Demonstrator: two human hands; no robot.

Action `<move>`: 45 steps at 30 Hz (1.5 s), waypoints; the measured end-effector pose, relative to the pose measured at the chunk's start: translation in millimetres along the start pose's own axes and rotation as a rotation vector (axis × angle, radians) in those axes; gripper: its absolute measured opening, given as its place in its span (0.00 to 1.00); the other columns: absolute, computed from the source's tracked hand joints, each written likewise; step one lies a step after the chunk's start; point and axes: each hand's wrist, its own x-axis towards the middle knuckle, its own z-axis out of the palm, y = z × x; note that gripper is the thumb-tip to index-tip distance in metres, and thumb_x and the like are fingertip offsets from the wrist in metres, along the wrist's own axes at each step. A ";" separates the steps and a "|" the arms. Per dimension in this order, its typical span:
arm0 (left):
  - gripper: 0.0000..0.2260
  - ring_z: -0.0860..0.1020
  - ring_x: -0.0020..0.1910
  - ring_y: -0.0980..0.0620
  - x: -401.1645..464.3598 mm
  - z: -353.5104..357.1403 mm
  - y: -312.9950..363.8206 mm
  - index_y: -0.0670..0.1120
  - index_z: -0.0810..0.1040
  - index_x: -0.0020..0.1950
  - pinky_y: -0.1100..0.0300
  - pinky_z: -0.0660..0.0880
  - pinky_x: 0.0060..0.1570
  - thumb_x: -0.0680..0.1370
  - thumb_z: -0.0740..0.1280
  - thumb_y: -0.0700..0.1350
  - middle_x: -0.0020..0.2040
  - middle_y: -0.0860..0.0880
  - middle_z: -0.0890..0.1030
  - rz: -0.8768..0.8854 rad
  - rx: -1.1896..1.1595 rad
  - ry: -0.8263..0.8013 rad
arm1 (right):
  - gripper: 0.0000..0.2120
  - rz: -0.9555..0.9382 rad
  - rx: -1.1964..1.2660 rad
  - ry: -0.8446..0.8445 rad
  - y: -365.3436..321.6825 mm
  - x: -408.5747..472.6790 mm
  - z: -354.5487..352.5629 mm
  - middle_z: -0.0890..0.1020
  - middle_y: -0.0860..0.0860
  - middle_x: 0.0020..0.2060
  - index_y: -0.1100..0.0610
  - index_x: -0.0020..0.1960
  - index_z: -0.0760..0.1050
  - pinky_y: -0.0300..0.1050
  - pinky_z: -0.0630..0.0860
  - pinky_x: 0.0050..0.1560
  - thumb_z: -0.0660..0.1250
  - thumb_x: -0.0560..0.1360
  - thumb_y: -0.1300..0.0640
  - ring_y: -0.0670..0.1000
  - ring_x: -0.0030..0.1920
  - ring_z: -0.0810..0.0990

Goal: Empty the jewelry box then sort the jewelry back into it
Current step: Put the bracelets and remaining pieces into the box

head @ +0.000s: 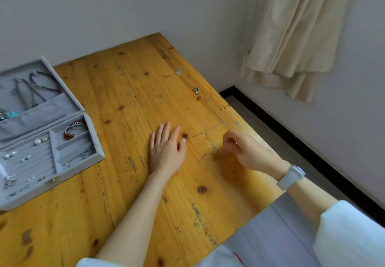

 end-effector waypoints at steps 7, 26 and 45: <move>0.12 0.72 0.63 0.53 -4.7 -51.2 25.1 0.51 0.72 0.60 0.62 0.69 0.62 0.80 0.59 0.38 0.59 0.50 0.77 -0.017 -1.076 -0.240 | 0.06 -0.207 0.210 0.078 -59.4 32.2 -21.3 0.78 0.43 0.39 0.57 0.49 0.76 0.30 0.73 0.42 0.62 0.76 0.65 0.38 0.41 0.77; 0.04 0.77 0.41 0.55 79.5 -67.8 5.8 0.48 0.81 0.45 0.65 0.71 0.43 0.75 0.66 0.42 0.40 0.52 0.81 -0.114 -0.627 0.070 | 0.07 0.008 0.106 0.309 -37.8 126.0 -8.8 0.76 0.50 0.43 0.59 0.50 0.77 0.29 0.67 0.38 0.60 0.77 0.62 0.48 0.43 0.73; 0.25 0.43 0.75 0.47 216.1 -3.1 -29.2 0.53 0.51 0.75 0.42 0.40 0.70 0.79 0.47 0.58 0.77 0.49 0.47 -0.210 0.164 0.059 | 0.09 0.110 -0.018 0.306 32.2 303.6 -32.6 0.79 0.56 0.48 0.61 0.50 0.80 0.40 0.67 0.50 0.61 0.76 0.63 0.52 0.49 0.73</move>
